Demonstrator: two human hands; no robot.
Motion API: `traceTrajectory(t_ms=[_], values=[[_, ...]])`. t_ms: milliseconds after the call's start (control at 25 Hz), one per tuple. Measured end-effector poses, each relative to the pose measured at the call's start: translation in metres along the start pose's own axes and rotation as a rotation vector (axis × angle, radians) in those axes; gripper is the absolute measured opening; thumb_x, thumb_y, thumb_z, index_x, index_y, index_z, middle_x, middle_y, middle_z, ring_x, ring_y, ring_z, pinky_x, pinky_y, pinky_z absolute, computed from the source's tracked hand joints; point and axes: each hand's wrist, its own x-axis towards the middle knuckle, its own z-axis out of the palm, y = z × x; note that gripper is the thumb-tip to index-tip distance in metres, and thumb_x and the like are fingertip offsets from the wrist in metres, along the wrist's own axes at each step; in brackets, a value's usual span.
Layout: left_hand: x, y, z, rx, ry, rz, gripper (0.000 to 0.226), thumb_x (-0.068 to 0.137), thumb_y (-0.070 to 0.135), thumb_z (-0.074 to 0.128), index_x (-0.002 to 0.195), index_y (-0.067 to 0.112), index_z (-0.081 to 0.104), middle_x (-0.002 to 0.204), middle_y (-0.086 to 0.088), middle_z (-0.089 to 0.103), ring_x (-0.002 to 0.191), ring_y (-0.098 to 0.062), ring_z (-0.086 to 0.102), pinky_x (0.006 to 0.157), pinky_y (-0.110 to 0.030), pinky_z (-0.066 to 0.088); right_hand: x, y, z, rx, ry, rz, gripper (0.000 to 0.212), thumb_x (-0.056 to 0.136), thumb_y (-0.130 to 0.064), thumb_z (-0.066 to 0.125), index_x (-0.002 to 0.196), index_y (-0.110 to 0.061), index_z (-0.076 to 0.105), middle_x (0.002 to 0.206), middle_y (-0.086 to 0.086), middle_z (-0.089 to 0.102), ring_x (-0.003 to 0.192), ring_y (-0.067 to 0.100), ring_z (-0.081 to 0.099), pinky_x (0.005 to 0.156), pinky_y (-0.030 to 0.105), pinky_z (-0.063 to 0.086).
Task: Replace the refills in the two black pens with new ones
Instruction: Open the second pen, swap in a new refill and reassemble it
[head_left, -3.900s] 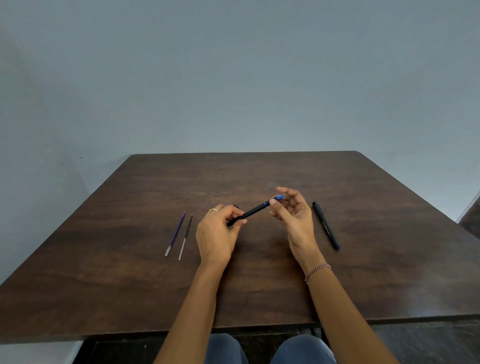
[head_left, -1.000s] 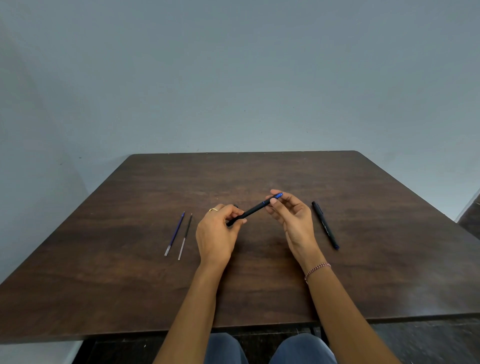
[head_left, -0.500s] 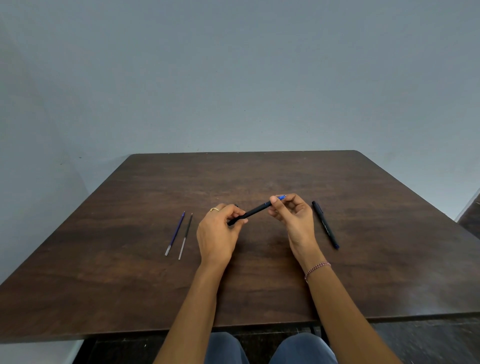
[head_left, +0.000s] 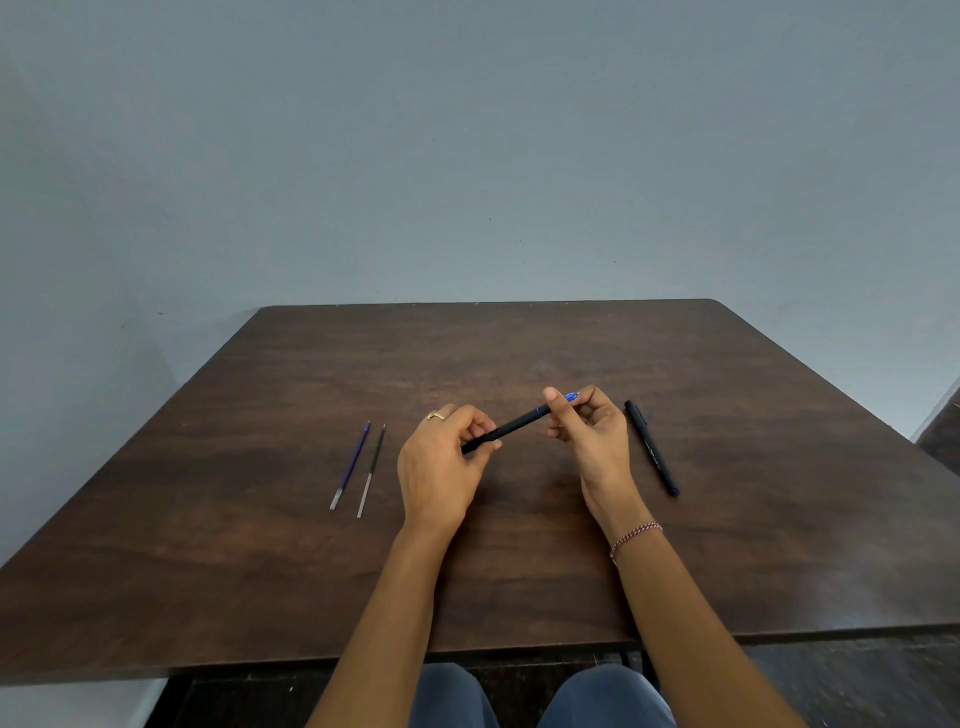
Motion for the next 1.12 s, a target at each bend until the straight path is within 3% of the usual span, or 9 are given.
traceTrajectory(t_ms=[400,600,760,880,1000,1120], values=[[0.0,-0.001,0.0,0.001,-0.001,0.009,0.027,0.065,0.02,0.084,0.078,0.028,0.063,0.074,0.015,0.058,0.07,-0.003,0.054,0.061,-0.022,0.047,-0.002,-0.002,0.001,0.005,-0.021,-0.006,0.016,0.081,-0.021,0.072,0.085,-0.01,0.061,0.076,0.001,0.064,0.063,0.004,0.06,0.058,0.017,0.051],[0.0,-0.003,0.001,-0.025,0.021,-0.02,0.028,0.064,0.021,0.084,0.078,0.029,0.061,0.074,0.015,0.056,0.068,-0.002,0.054,0.06,-0.013,0.042,-0.001,-0.001,0.001,0.041,-0.033,0.011,0.011,0.083,-0.022,0.07,0.093,-0.017,0.067,0.071,-0.005,0.065,0.064,0.004,0.061,0.06,0.018,0.052],[0.003,-0.008,0.003,-0.152,0.081,-0.164,0.025,0.066,0.022,0.083,0.077,0.026,0.061,0.073,0.012,0.06,0.07,-0.001,0.057,0.063,-0.016,0.045,-0.001,0.001,0.001,0.035,-0.036,0.022,0.009,0.086,-0.024,0.067,0.092,-0.018,0.067,0.069,-0.006,0.065,0.064,0.004,0.061,0.06,0.017,0.052],[0.005,-0.01,0.001,-0.238,0.147,-0.283,0.026,0.067,0.021,0.083,0.074,0.028,0.059,0.071,0.012,0.061,0.068,0.001,0.058,0.063,-0.008,0.043,-0.001,0.003,0.002,-0.002,-0.045,0.015,0.007,0.087,-0.023,0.066,0.092,-0.018,0.067,0.07,-0.004,0.066,0.064,0.004,0.062,0.06,0.017,0.052],[0.008,-0.011,-0.001,-0.314,0.182,-0.382,0.027,0.069,0.02,0.082,0.075,0.031,0.058,0.071,0.017,0.06,0.07,0.014,0.055,0.059,0.0,0.039,-0.001,0.005,0.003,-0.066,-0.079,0.001,0.007,0.088,-0.021,0.066,0.093,-0.017,0.066,0.073,-0.002,0.066,0.065,0.004,0.062,0.06,0.017,0.051],[0.01,-0.014,0.0,-0.343,0.183,-0.461,0.019,0.072,0.02,0.08,0.082,0.025,0.065,0.072,0.02,0.06,0.068,0.017,0.055,0.056,0.0,0.039,-0.004,0.008,0.005,-0.225,-0.198,-0.042,0.004,0.089,-0.021,0.065,0.092,-0.019,0.066,0.077,-0.001,0.065,0.07,0.006,0.062,0.063,0.018,0.052]])
